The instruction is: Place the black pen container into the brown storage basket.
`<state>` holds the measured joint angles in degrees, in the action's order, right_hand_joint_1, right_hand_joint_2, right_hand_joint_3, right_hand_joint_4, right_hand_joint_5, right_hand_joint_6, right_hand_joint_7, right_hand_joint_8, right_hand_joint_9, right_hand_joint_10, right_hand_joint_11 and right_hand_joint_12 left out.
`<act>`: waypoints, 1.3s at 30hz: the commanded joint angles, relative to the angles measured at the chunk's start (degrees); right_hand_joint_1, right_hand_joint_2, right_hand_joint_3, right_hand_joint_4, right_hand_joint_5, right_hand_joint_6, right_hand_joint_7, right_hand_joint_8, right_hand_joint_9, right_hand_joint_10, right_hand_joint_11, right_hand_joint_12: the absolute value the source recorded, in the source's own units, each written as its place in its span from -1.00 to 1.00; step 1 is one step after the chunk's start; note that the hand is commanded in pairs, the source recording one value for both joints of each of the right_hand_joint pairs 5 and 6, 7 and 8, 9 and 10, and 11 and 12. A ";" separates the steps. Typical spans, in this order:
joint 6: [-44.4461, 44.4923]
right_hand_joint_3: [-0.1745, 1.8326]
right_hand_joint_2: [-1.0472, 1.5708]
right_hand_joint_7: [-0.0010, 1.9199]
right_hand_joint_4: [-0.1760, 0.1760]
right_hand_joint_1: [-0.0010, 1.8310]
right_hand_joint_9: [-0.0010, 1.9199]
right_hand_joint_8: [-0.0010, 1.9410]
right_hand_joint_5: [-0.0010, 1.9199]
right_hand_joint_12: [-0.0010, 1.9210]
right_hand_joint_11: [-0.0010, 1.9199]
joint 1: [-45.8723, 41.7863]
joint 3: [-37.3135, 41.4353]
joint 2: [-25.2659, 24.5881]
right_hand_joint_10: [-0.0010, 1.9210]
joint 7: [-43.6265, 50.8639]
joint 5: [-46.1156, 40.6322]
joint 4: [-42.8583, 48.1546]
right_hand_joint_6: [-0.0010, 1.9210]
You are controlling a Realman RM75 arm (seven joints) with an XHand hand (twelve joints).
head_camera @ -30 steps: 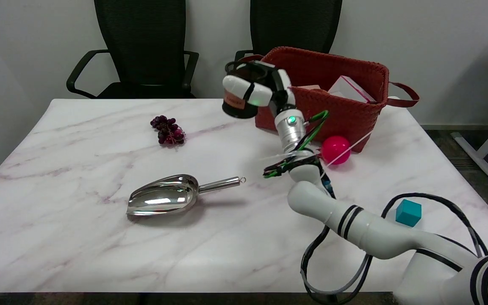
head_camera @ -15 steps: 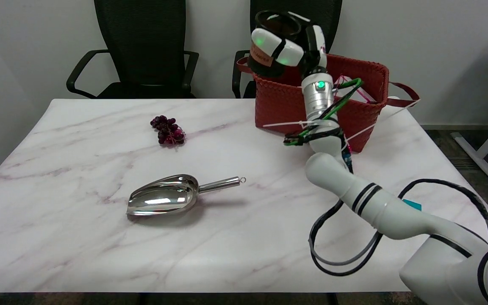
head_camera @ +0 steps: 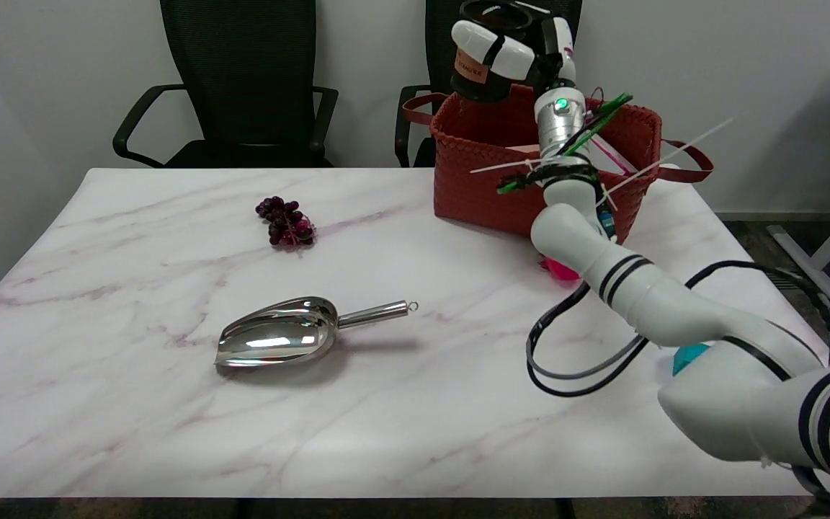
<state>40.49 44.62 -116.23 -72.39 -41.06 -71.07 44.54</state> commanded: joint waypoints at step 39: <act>-15.67 -0.30 0.07 -0.30 0.00 0.19 -0.49 -0.31 -0.78 -0.77 -0.77 14.93 2.72 -1.36 -0.49 44.39 -13.27 -29.26 -0.78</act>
<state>25.20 60.02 -114.55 -74.41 -1.16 -72.33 15.32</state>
